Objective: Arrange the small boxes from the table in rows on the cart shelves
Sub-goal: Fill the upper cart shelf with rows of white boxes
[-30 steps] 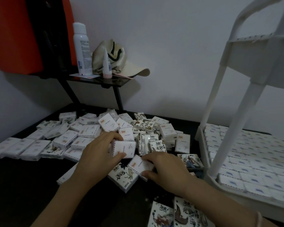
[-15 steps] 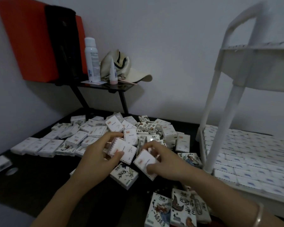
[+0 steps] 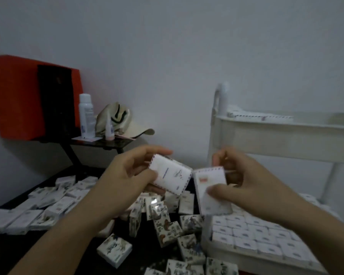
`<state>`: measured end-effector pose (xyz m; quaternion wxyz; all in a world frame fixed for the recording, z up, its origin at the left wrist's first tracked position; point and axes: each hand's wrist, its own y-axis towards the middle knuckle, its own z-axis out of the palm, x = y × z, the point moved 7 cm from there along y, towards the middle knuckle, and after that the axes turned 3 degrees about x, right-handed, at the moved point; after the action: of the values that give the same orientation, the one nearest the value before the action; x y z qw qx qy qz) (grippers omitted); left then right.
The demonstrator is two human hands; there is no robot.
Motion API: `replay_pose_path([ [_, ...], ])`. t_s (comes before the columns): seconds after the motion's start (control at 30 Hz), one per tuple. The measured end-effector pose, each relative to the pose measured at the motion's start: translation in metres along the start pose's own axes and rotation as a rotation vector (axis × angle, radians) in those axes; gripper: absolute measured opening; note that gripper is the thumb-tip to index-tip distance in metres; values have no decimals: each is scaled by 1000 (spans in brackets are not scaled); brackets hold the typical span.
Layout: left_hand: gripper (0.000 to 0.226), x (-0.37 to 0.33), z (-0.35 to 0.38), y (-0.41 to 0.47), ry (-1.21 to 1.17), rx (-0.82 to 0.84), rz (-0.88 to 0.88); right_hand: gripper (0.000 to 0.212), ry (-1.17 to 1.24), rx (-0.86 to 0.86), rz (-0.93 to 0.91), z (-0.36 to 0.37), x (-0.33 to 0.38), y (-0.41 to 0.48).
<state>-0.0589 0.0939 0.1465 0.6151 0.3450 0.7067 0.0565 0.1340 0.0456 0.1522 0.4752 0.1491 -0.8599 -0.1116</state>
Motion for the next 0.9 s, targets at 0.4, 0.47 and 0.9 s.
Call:
replay_pose_path([
  [0.4,40,-146,52,114,409,-7,475,30,-136,-723,-303,-181,66,25],
  [0.47,38,-146,57,134,432,10,457,30,-285,-725,-248,-195,55,37],
  [0.9,51,-137,109,245,608,96,323,24,-256,-225,117,-175,5,74],
])
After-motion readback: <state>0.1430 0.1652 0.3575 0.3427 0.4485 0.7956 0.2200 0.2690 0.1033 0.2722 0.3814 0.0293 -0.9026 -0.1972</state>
